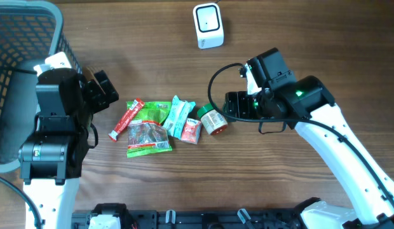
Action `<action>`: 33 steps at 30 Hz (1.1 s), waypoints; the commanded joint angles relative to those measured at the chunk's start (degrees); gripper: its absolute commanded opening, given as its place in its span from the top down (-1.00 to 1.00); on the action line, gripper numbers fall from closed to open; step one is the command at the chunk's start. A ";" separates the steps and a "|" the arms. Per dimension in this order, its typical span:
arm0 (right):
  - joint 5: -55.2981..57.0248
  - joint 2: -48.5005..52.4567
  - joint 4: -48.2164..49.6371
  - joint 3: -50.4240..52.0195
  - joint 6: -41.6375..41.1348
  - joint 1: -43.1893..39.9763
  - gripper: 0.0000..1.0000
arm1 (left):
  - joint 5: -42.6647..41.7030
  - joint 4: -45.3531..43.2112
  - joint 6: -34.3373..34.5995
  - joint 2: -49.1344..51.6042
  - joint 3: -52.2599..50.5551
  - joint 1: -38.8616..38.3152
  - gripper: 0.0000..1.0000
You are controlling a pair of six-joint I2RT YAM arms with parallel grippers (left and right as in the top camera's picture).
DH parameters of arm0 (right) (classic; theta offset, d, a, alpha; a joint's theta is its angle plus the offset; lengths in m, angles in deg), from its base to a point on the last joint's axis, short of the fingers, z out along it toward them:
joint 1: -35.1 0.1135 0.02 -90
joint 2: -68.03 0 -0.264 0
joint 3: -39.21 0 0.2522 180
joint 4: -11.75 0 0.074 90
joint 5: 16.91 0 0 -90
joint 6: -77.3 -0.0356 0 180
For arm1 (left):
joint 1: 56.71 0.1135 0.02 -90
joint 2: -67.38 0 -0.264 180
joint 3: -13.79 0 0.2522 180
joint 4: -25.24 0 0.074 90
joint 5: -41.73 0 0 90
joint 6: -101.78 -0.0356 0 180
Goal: Scan the item barcode
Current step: 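Grasp the green-capped jar with the right gripper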
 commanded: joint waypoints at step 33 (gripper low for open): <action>6.60 42.42 -17.44 -35.21 14.40 7.17 -0.75 | 0.52 -0.13 -0.28 0.04 0.79 0.33 -1.00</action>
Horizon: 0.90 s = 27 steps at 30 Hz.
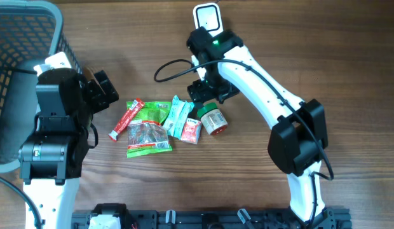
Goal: Scan the item barcode
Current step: 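Grasp the green-capped jar with the right gripper, then lift the jar and hold it up in front of the white scanner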
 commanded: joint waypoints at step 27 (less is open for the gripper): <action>2.36 0.85 15.43 14.82 0.98 1.79 -0.73 | 0.52 -0.13 -0.28 0.04 0.79 0.33 -1.00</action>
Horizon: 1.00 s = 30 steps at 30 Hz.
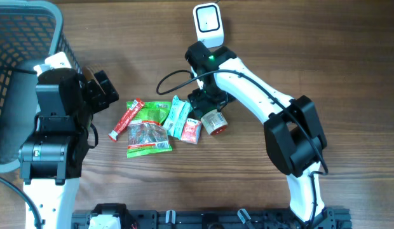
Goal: Scan the item barcode
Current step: 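Lift the jar and hold it up in front of the white scanner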
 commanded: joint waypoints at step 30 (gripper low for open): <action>0.33 -8.48 4.28 3.30 -0.94 1.33 -0.11 | 0.52 -0.13 -0.28 0.04 0.79 0.33 -1.00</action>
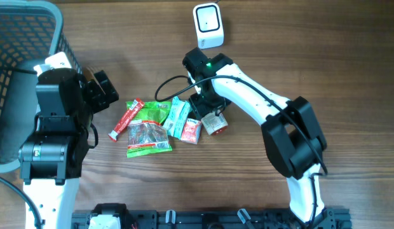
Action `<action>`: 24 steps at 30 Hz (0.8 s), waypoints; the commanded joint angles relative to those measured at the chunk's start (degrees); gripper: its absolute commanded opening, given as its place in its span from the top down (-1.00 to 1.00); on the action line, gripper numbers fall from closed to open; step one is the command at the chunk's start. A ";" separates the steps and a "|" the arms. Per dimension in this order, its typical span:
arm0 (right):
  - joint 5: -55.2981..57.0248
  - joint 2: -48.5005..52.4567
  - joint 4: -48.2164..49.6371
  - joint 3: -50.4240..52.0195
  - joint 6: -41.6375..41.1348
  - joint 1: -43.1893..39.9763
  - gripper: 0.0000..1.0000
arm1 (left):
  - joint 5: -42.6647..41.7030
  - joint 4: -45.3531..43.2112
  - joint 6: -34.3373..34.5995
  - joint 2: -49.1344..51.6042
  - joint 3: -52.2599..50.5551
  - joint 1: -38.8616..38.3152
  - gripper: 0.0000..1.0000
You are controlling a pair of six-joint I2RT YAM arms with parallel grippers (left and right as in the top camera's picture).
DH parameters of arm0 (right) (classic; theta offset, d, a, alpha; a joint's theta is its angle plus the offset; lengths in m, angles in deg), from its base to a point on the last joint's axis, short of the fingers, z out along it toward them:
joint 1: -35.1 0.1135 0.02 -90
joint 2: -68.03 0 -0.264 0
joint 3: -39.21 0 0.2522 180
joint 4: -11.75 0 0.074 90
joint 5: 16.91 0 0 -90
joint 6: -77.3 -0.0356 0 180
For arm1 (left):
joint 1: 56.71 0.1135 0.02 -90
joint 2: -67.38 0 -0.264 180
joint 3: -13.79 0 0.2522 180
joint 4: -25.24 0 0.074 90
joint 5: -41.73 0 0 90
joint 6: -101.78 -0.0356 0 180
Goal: Scan the item barcode
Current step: 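Lift the jar and hold it up in front of the white scanner, then carry the jar right and set it down on the table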
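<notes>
A heap of items lies mid-table: a red stick packet (125, 119), a green packet (156, 112), a teal packet (177, 117), a small red sachet (191, 131), a clear bag of snacks (148, 138) and a small round jar (215, 123). My right gripper (206, 109) hangs low over the jar's upper left edge and partly covers it; the wrist hides its fingers. The white barcode scanner (208, 25) stands at the far edge. My left gripper (100, 89) rests left of the heap, holding nothing that shows.
A dark wire basket (25, 38) fills the far left corner behind the left arm. A black cable loops from the right wrist above the packets. The right arm's white link stretches from the lower right across the table.
The right gripper has come down a little and toward the near side, now lying more over the jar. The jar has shifted slightly. The left arm has not moved.
The right gripper first lay to the right of the jar, pointing at it. Then the arm had swung round to stand behind the heap, below the scanner. It then sat closer above the jar, and now it is low on it.
</notes>
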 commanded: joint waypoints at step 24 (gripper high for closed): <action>11.23 -20.17 -2.93 -0.13 -21.59 0.13 -0.05 | 0.50 -0.13 -0.28 0.04 0.79 0.33 -1.00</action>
